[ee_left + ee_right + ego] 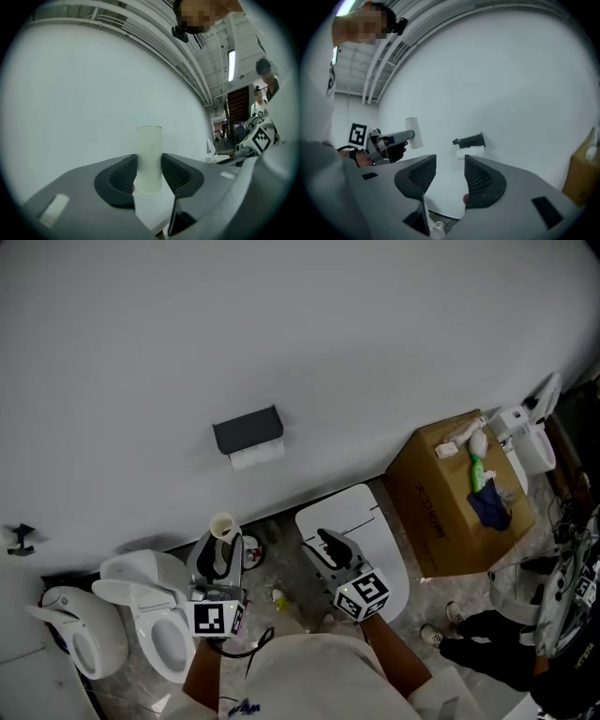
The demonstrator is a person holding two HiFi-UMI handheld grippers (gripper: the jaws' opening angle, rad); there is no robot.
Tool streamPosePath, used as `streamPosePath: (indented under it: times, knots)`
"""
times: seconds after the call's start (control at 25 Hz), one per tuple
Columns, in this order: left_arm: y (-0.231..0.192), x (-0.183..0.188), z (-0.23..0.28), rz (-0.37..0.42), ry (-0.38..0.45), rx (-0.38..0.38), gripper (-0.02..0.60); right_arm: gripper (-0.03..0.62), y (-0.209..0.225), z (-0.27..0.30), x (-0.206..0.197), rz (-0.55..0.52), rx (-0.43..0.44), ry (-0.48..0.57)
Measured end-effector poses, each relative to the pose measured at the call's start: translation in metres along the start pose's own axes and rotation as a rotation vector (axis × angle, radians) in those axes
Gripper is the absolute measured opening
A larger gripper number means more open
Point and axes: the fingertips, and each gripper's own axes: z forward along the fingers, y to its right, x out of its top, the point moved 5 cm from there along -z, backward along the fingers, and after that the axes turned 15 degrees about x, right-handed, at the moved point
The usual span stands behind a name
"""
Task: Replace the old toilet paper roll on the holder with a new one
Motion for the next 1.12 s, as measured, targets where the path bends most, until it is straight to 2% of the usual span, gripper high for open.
streamPosePath:
  times: [0.12, 0.28, 0.48, 0.64, 0.8, 1.12]
  knots:
    - [0.028, 0.008, -0.025, -0.002, 0.017, 0.018, 0.172, 0.146, -0.018, -0.043, 0.022, -0.179, -0.011, -0.007]
    - [0.069, 0.019, -0.065, 0.007, 0.028, 0.05, 0.172, 0.041, -0.038, -0.092, 0.052, -0.327, -0.001, 0.04]
    - [0.105, 0.041, -0.097, 0.003, 0.042, 0.04, 0.172, 0.005, -0.071, -0.137, 0.095, -0.376, 0.01, 0.085]
    - [0.103, 0.065, -0.106, 0.005, 0.099, 0.049, 0.172, 0.003, -0.082, -0.141, 0.117, -0.42, 0.001, 0.098]
    - [0.086, 0.08, -0.114, 0.009, 0.118, 0.08, 0.172, 0.003, -0.082, -0.132, 0.129, -0.462, -0.016, 0.107]
    - [0.037, 0.083, -0.133, 0.006, 0.114, 0.106, 0.172, 0.003, -0.083, -0.117, 0.132, -0.476, -0.106, 0.099]
